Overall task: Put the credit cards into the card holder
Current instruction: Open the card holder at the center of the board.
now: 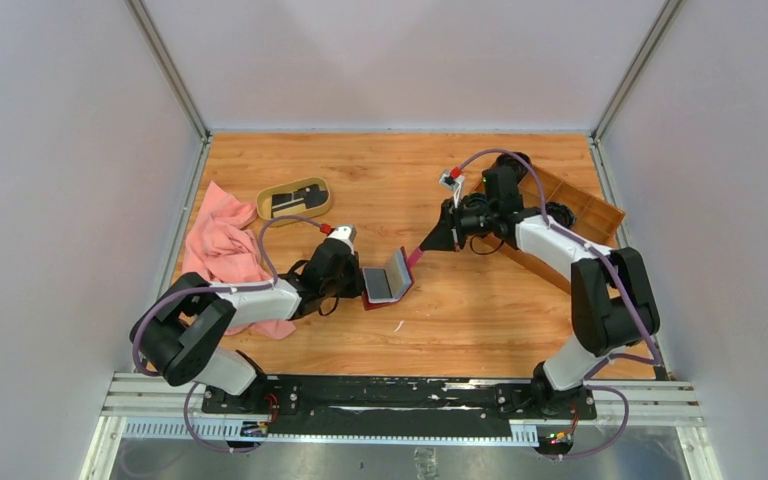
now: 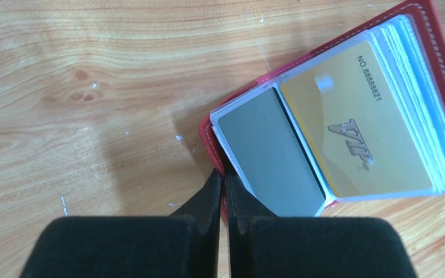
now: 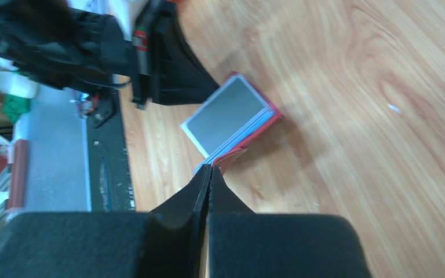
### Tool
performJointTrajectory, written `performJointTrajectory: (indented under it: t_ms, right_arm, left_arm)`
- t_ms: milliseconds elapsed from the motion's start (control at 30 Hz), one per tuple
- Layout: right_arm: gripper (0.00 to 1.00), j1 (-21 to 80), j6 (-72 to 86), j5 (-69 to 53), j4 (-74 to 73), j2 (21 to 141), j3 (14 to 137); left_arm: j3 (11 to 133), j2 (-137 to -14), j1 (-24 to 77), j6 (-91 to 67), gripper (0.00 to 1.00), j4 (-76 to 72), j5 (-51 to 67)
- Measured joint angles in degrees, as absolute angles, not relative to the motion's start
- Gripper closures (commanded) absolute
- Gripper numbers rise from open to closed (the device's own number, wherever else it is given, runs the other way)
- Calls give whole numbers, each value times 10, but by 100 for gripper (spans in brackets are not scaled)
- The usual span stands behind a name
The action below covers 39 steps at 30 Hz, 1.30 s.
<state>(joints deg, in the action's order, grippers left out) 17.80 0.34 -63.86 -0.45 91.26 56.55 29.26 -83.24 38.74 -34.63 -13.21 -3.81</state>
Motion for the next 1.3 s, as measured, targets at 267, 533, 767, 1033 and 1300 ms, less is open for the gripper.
performJointTrajectory:
  t_ms: [267, 533, 767, 1033, 1300]
  right_arm:
    - [100, 135, -55, -519, -100, 974, 600]
    - [76, 130, -97, -479, -181, 1020, 632]
    - [54, 130, -148, -435, -223, 994, 654]
    - [61, 136, -235, -459, -230, 864, 653]
    - [81, 275, -299, -503, -227, 901, 636]
  left_arm:
    - [293, -832, 387, -329, 100, -133, -32]
    - [307, -848, 387, -312, 85, -137, -13]
    - [306, -839, 387, -300, 70, -128, -1]
    - [296, -795, 387, -297, 65, -125, 0]
    - [223, -653, 381, -297, 51, -114, -14]
